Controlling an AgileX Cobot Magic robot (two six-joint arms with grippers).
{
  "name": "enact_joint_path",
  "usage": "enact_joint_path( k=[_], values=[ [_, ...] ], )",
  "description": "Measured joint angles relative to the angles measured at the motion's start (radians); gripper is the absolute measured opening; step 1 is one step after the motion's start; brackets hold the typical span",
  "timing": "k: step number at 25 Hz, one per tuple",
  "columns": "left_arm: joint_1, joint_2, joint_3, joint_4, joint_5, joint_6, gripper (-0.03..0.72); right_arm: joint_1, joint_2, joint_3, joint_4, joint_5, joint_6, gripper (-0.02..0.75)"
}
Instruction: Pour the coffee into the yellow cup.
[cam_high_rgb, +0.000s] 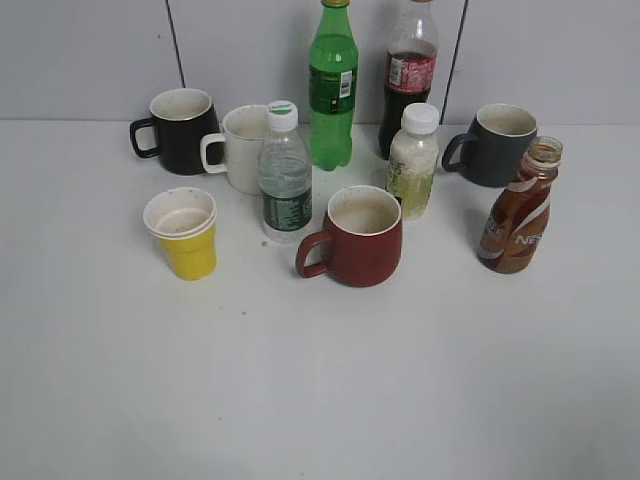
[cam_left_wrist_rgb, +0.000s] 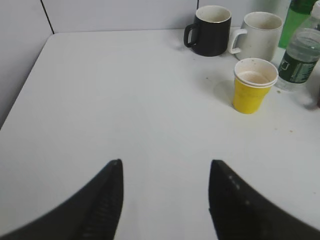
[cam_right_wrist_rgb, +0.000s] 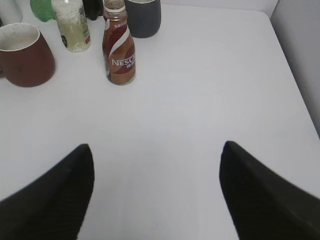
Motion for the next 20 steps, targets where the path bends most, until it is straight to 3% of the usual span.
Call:
enact_joint_path(
  k=[20],
  values=[
    [-0.009, 0.000, -0.012, -0.022, -0.013, 0.000, 0.419, 0.000, 0.000, 0.000, 0.000, 0.000, 0.000, 0.586]
  ],
)
